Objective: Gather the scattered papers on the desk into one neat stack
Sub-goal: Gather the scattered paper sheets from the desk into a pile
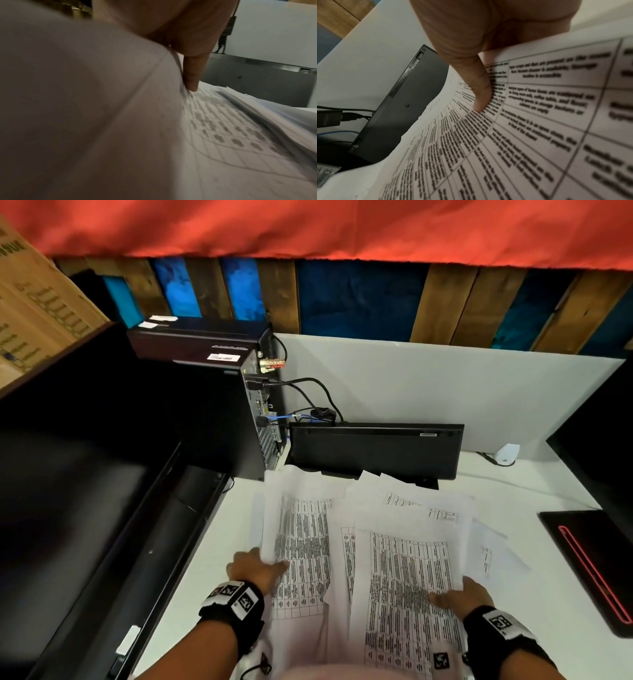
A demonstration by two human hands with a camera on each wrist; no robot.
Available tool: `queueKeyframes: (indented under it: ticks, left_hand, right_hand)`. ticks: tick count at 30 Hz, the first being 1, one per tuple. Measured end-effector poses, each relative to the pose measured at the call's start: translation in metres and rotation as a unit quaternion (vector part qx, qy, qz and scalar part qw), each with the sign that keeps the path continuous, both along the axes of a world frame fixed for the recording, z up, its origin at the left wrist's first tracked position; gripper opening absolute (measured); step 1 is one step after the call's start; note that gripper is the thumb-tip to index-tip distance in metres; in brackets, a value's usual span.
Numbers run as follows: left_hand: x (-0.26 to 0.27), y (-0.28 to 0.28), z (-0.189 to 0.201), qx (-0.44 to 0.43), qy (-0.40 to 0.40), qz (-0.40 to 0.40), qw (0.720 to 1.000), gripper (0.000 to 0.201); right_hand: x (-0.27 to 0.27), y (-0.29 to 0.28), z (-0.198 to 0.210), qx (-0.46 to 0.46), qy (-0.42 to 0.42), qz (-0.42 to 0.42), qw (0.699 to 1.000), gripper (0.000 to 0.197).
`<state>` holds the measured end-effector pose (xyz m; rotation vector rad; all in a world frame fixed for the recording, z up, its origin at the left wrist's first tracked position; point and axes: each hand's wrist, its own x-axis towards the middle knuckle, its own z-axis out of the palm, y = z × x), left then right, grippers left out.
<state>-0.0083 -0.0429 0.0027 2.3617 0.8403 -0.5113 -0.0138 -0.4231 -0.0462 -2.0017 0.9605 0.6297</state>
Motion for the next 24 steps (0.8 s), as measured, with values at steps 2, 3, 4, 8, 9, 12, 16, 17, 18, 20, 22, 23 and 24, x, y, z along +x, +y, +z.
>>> queueKeyframes:
  ticks: [2, 3, 4, 8, 9, 12, 16, 17, 18, 20, 22, 23, 24]
  left_hand:
    - [-0.002, -0.005, 0.0, 0.005, -0.028, -0.007, 1.0, 0.073]
    - [-0.003, -0.007, 0.002, -0.015, -0.044, 0.001, 0.999, 0.077]
    - [-0.003, -0.009, 0.003, -0.042, -0.054, 0.026, 0.997, 0.085]
    - [0.002, -0.003, 0.0, -0.142, -0.081, 0.187, 0.969, 0.106]
    - [0.004, 0.001, -0.001, -0.152, -0.073, 0.202, 0.965, 0.103]
    - [0.004, 0.008, -0.003, -0.168, -0.029, 0.162, 0.972, 0.075]
    - [-0.007, -0.003, -0.001, -0.148, -0.081, 0.076, 0.983, 0.034]
    - [-0.01, -0.007, 0.005, -0.131, -0.107, 0.058, 0.984, 0.028]
    - [-0.011, -0.008, 0.011, -0.117, -0.13, 0.041, 0.984, 0.023]
    - [-0.01, -0.008, 0.03, -0.111, -0.165, 0.027, 0.98, 0.019]
    - [-0.007, -0.001, 0.051, -0.109, -0.191, 0.031, 0.975, 0.015]
    - [-0.005, 0.003, 0.06, -0.101, -0.203, 0.03, 0.974, 0.013]
    - [-0.003, 0.007, 0.071, -0.088, -0.218, 0.024, 0.972, 0.012]
  right_hand:
    - [0.001, 0.004, 0.006, 0.004, 0.003, -0.004, 1.0, 0.096]
    - [0.002, 0.006, 0.011, 0.003, 0.005, -0.007, 1.0, 0.096]
    - [0.002, 0.007, 0.015, 0.001, 0.01, -0.007, 1.0, 0.096]
    - [0.006, 0.006, 0.019, -0.001, -0.003, 0.003, 1.0, 0.094]
    - [0.006, 0.007, 0.019, -0.002, -0.004, 0.009, 1.0, 0.094]
    - [0.004, 0.009, 0.02, -0.006, -0.005, 0.007, 1.0, 0.093]
    - [0.003, 0.011, 0.024, -0.016, -0.004, 0.021, 1.0, 0.093]
    - [0.003, 0.011, 0.024, -0.015, -0.003, 0.025, 1.0, 0.094]
    - [0.003, 0.012, 0.025, -0.015, -0.003, 0.027, 1.0, 0.094]
    - [0.002, 0.012, 0.026, -0.014, -0.002, 0.029, 0.999, 0.096]
    - [0.002, 0.013, 0.028, -0.011, -0.001, 0.031, 0.999, 0.097]
    - [0.002, 0.013, 0.029, -0.007, -0.003, 0.032, 0.999, 0.097]
    - [0.002, 0.013, 0.031, -0.004, -0.002, 0.033, 0.999, 0.097]
